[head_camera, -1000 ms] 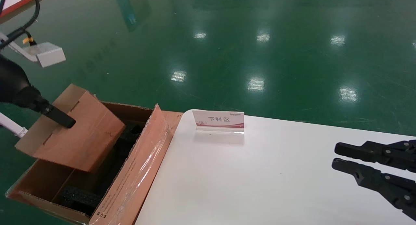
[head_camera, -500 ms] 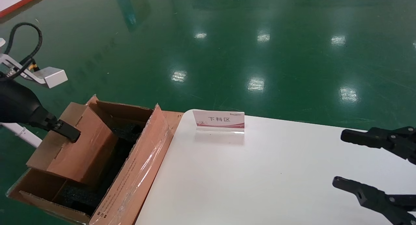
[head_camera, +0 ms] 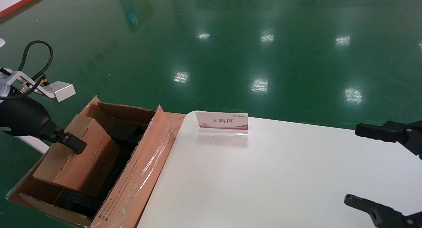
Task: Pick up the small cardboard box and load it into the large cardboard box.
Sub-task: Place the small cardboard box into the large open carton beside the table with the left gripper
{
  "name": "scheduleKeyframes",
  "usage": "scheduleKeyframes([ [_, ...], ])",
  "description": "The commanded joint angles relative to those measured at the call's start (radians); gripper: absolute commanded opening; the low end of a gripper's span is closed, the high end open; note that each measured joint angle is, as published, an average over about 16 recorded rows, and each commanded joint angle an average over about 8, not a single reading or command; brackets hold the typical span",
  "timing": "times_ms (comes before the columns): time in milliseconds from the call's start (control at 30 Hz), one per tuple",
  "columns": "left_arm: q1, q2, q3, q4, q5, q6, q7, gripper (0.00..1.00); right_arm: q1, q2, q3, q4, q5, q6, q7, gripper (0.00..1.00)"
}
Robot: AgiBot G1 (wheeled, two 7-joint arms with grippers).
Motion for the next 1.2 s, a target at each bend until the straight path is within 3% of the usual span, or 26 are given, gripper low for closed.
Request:
scheduleKeyframes([
  [33,0.008,-0.003,0.002,-0.001,0.000,-0.005,-0.001,0.00,0.000,0.000,0.000,0.000,0.000,0.000,0.000,1.00],
  [600,0.081,-0.007,0.004,0.044,-0.019,-0.056,0.031,0.00,0.000,0.000,-0.001,0.000,0.001,0.000,-0.001,1.00],
  [1200,0.168,0.041,-0.007,0.191,-0.030,-0.119,0.141,0.00,0.000,0.001,-0.002,0.000,0.001,0.001,-0.001,1.00],
])
